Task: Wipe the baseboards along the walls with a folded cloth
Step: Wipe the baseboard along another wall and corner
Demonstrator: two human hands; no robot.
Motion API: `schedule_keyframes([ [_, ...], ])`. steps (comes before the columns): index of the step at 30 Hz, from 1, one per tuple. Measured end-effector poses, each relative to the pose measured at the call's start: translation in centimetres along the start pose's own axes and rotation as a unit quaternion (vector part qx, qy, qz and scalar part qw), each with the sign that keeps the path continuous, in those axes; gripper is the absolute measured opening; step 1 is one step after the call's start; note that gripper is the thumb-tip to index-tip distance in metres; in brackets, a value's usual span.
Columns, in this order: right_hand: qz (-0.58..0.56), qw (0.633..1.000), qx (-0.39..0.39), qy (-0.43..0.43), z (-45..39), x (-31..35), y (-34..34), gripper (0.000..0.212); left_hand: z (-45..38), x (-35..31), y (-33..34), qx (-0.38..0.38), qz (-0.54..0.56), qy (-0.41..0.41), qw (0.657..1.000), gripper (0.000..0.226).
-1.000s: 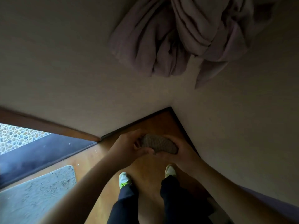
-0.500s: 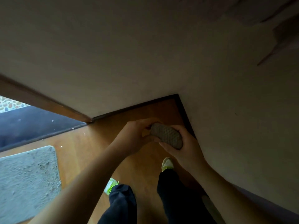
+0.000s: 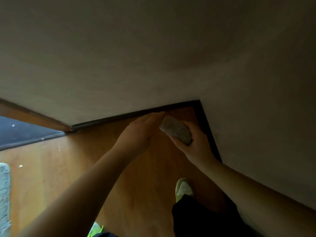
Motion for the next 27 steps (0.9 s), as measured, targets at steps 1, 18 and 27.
schedule_keyframes([
  [1, 0.016, 1.0, -0.014, 0.007, -0.7, -2.7, 0.3, 0.054, -0.8, 1.4, 1.3, -0.01, -0.019, -0.008, 1.0, 0.063],
  [18, 0.053, 0.937, -0.226, 0.261, -10.0, -37.5, 3.6, 0.041, -8.2, 25.0, 22.9, 0.025, -0.283, -0.049, 0.957, 0.09],
  [27, 0.075, 0.932, -0.24, 0.261, -13.4, -40.2, 3.7, 0.034, -8.5, 28.0, 26.4, 0.086, -0.323, -0.028, 0.942, 0.105],
])
Point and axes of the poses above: each hand's wrist, its own z-axis away from the middle knuckle, its own y-axis out of the palm, x = y × z, the point moved 8 cm from there along -z, towards the middle knuckle, and after that the axes turned 8 degrees about -y, right-handed, at the moved point
